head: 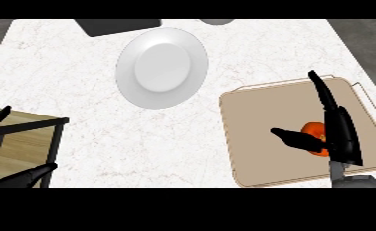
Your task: Pick the squash from the tray and place it in the plate
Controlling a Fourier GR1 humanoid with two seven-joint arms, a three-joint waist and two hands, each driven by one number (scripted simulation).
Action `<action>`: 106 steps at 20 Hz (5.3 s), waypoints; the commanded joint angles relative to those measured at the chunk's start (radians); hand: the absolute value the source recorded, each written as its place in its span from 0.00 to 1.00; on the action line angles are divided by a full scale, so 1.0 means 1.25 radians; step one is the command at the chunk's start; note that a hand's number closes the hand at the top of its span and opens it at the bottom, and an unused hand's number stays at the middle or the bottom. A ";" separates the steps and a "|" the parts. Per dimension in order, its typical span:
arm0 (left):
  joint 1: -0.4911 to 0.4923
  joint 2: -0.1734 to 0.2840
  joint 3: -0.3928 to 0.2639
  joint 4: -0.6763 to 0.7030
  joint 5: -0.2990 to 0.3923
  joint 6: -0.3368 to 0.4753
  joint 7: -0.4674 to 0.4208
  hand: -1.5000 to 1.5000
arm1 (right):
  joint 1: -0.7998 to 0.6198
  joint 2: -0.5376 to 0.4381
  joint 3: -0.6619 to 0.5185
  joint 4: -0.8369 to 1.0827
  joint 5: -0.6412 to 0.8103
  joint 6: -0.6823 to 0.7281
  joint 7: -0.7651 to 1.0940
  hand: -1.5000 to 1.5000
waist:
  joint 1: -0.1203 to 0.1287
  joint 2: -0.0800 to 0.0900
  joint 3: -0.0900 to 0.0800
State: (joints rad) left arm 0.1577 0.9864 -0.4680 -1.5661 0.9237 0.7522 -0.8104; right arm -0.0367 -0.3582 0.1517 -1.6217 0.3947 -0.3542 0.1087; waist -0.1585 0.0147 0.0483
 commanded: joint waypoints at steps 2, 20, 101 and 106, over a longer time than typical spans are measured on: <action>-0.056 0.022 -0.112 -0.033 0.031 -0.065 0.154 0.50 | 0.019 -0.037 0.002 -0.067 0.090 -0.040 0.022 0.00 | -0.026 0.001 -0.039; -0.201 0.153 -0.221 -0.110 0.222 0.066 0.220 0.50 | 0.057 -0.197 0.053 -0.155 0.125 0.316 0.439 0.00 | -0.029 0.001 -0.044; -0.774 -0.046 -0.603 0.181 0.314 -0.072 0.303 0.50 | -0.728 -0.003 0.122 0.540 -0.050 0.542 -0.527 1.00 | 0.189 0.020 -0.039; -0.763 -0.028 -0.615 0.181 0.327 -0.084 0.285 0.50 | -0.759 0.063 0.207 0.606 0.074 0.450 -0.517 1.00 | 0.192 0.012 -0.040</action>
State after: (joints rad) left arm -0.7066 1.0467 -1.2882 -1.2915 1.4035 0.6668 -0.3532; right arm -0.9463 -0.3473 0.3422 -0.9291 0.3941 0.2776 -0.5472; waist 0.0972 0.0387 0.0077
